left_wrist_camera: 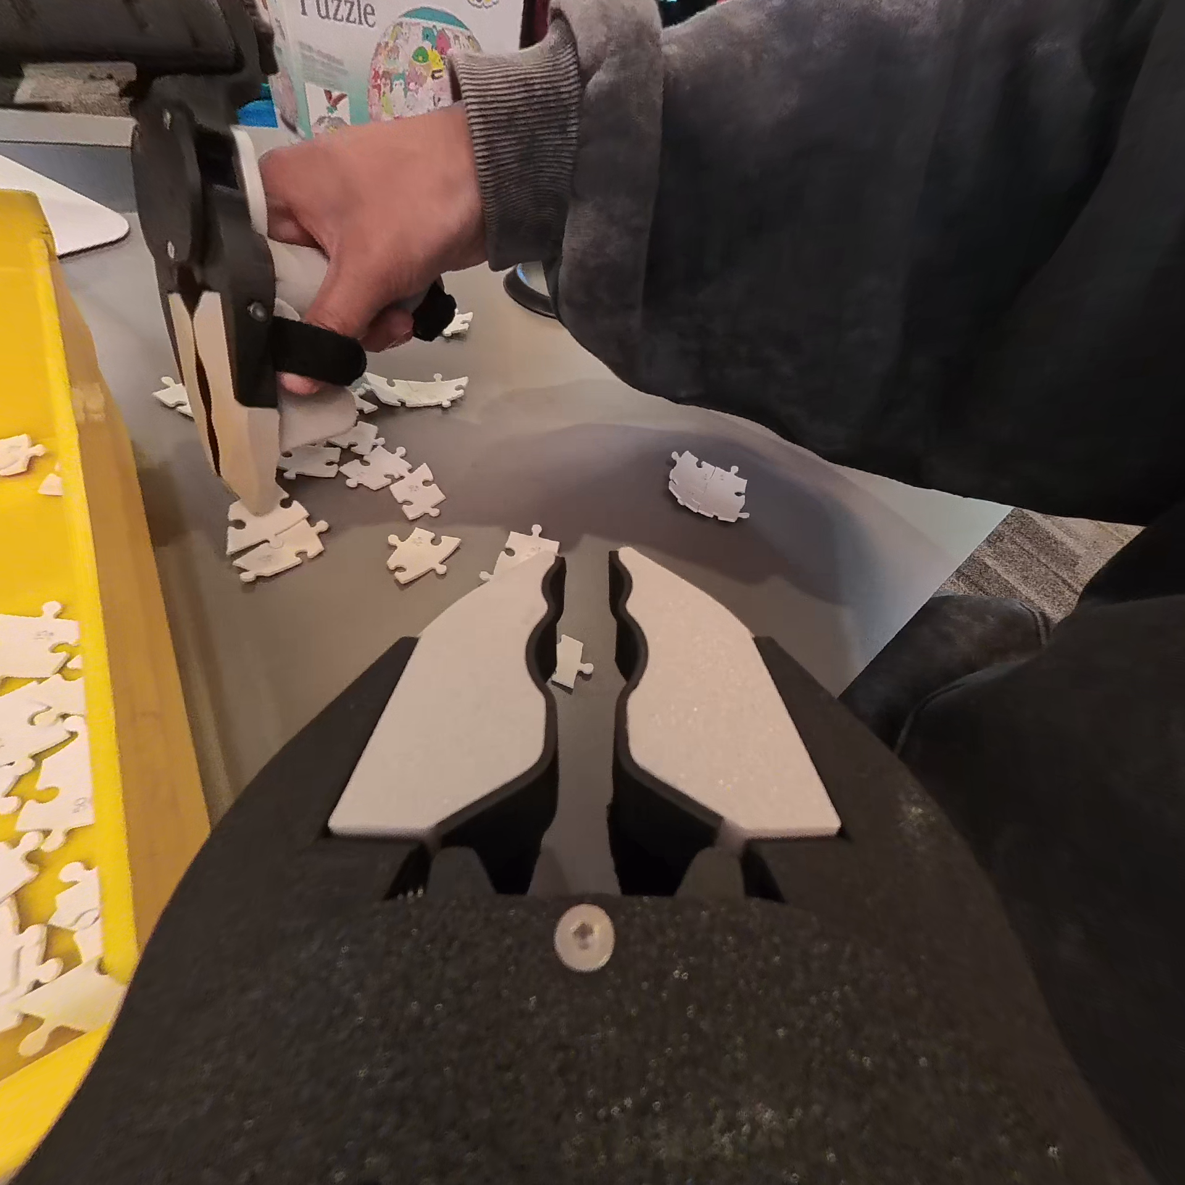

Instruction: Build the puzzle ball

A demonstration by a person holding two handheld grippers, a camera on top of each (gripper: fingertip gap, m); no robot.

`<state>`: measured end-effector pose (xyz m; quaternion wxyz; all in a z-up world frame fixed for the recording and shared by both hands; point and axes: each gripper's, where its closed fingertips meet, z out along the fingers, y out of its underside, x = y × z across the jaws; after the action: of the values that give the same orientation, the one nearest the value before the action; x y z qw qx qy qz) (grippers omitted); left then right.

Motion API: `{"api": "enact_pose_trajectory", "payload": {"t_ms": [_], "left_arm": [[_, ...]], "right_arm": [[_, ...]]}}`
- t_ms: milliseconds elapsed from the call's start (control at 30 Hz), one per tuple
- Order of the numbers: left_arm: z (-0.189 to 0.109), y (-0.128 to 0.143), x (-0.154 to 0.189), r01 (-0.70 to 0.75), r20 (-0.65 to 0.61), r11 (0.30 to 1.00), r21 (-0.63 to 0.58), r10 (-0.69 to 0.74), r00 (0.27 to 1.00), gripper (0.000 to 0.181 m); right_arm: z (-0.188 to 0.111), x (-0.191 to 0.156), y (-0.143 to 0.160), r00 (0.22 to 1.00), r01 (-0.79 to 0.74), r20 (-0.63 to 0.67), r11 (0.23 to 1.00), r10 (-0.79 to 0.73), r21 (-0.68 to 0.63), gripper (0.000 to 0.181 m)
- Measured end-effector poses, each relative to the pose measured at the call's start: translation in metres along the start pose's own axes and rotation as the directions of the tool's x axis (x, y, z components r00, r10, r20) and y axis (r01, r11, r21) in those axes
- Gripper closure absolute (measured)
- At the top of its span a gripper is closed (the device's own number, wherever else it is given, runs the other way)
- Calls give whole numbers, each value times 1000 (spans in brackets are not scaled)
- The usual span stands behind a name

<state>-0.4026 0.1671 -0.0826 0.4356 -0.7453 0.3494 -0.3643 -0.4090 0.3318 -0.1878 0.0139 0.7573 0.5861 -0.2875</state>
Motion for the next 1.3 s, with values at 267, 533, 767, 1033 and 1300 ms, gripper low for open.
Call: {"api": "enact_pose_trajectory", "payload": {"t_ms": [267, 533, 767, 1033, 1300], "left_arm": [[2, 1, 2, -5, -6, 1000, -9, 5, 1000, 169], [2, 1, 2, -9, 1, 1000, -12, 9, 1000, 169], [1, 1, 1, -1, -2, 1000, -8, 1, 1000, 169], [1, 2, 1, -7, 2, 1000, -13, 7, 1000, 169], [4, 6, -4, 15, 18, 999, -35, -14, 1000, 169]], "right_arm": [[-24, -14, -7, 997, 73, -11, 989, -72, 125, 178], [1, -18, -3, 973, 195, -134, 979, -187, 53, 181], [-3, -13, -5, 977, 151, -159, 988, -144, 31, 181], [11, -8, -3, 971, 168, -170, 986, -169, -21, 181], [13, -14, 1, 933, 283, -203, 954, -297, -93, 181]]}}
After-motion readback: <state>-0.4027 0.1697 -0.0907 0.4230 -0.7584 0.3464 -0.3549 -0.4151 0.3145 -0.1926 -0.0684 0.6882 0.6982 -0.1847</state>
